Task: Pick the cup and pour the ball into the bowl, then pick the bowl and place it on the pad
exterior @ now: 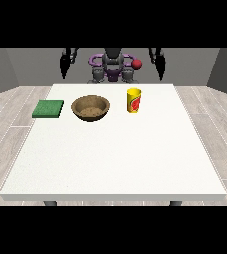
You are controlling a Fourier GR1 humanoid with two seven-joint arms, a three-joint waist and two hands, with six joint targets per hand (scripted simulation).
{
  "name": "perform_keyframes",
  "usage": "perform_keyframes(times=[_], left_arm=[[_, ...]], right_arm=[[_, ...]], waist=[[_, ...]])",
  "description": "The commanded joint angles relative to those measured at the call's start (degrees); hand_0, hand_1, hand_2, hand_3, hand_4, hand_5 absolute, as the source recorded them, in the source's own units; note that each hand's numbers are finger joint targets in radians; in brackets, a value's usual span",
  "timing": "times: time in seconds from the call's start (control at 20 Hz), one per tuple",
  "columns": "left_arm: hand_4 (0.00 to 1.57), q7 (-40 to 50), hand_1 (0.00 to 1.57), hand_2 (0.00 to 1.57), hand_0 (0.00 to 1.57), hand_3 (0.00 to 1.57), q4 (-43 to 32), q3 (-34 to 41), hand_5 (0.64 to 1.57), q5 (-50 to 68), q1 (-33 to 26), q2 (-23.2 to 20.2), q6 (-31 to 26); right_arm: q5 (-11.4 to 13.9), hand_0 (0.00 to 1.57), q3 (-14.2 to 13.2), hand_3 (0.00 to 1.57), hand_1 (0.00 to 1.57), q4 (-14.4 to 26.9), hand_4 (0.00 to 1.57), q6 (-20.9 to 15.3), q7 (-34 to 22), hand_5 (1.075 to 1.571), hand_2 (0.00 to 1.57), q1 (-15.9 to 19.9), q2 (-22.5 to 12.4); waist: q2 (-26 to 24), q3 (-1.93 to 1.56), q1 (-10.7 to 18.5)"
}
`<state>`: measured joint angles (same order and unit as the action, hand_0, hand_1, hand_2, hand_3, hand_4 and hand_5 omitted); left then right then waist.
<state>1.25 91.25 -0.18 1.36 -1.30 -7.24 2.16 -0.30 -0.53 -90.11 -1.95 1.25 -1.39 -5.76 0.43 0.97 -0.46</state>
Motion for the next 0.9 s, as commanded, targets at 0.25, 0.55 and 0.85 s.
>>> perform_keyframes(times=[0.25, 0.55, 0.85], left_arm=[[0.66, 5.8, 0.00, 0.00, 0.00, 0.00, 6.5, 0.6, 1.566, 1.1, 1.0, -2.0, -0.3], [0.64, 26.9, 0.00, 0.00, 0.00, 0.00, 16.8, -7.7, 1.564, 2.7, 1.9, 7.1, 10.4], [0.56, 23.2, 0.00, 0.00, 0.00, 0.00, 18.6, -7.6, 1.555, -0.5, 7.9, 7.2, 12.1]], right_arm=[[-0.7, 0.00, -0.5, 0.00, 0.00, -6.1, 0.87, 0.9, -6.1, 1.533, 0.00, 0.6, -2.7], [-10.2, 0.00, -2.3, 0.00, 0.00, -15.1, 0.86, 1.6, -24.1, 1.532, 0.00, -3.7, -2.0], [-8.2, 0.00, -2.3, 0.00, 0.00, -25.3, 0.76, -3.2, -29.5, 1.548, 0.00, 3.5, -1.2]], waist=[[-15.7, -0.72, 0.2], [-23.1, -1.02, -1.8], [-11.3, -0.96, -3.0]])
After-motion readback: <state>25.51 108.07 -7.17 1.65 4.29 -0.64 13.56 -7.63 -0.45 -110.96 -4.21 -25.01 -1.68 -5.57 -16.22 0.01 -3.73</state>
